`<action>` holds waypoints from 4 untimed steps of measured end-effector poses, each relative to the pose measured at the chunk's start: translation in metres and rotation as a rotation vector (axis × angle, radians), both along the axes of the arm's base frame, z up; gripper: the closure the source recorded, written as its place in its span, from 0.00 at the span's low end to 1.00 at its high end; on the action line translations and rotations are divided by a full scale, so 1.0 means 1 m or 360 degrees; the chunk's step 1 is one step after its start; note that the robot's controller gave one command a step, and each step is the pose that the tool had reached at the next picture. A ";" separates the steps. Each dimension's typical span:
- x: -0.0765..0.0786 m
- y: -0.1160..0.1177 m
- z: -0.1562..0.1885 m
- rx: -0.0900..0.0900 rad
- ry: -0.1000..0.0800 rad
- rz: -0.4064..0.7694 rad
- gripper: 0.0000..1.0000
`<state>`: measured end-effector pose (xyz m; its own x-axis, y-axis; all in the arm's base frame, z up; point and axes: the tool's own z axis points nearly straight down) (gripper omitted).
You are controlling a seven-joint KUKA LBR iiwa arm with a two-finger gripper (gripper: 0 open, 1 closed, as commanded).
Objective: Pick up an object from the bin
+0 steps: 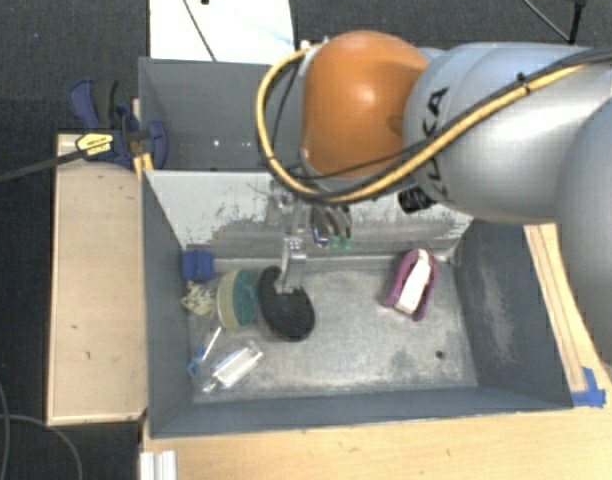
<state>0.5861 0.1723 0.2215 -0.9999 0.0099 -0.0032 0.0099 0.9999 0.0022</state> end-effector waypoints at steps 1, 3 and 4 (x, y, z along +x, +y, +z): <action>-0.035 -0.041 -0.106 -0.0006 0.0015 0.0159 0.00; -0.046 -0.047 -0.131 0.0015 -0.0059 -0.0041 1.00; -0.041 -0.049 -0.130 0.0009 -0.0050 -0.0106 1.00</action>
Offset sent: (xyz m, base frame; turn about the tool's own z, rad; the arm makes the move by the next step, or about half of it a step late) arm -0.0328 -0.0394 -0.1017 -0.1022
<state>0.5453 0.1232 0.0912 -0.9965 0.0764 -0.0346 0.0761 0.9971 0.0093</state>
